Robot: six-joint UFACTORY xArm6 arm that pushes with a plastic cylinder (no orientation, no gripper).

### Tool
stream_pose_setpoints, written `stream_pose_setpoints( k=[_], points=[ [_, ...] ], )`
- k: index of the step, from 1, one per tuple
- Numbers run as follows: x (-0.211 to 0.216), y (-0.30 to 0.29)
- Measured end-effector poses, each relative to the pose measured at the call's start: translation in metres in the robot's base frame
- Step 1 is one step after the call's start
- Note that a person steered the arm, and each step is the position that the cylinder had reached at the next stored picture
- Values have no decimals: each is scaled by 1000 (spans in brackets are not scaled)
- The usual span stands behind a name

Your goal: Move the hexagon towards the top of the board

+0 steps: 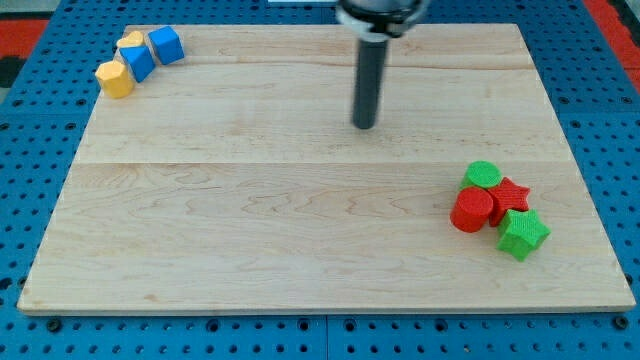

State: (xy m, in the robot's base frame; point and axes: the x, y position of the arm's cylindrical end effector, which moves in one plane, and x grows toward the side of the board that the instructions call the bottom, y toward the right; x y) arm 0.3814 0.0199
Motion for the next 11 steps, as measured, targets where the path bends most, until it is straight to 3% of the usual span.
stream_pose_setpoints(
  k=[3,4,6,8,11],
  points=[
    [7,-290],
    [2,-324],
    [-6,-325],
    [-68,-325],
    [-72,-261]
  ],
)
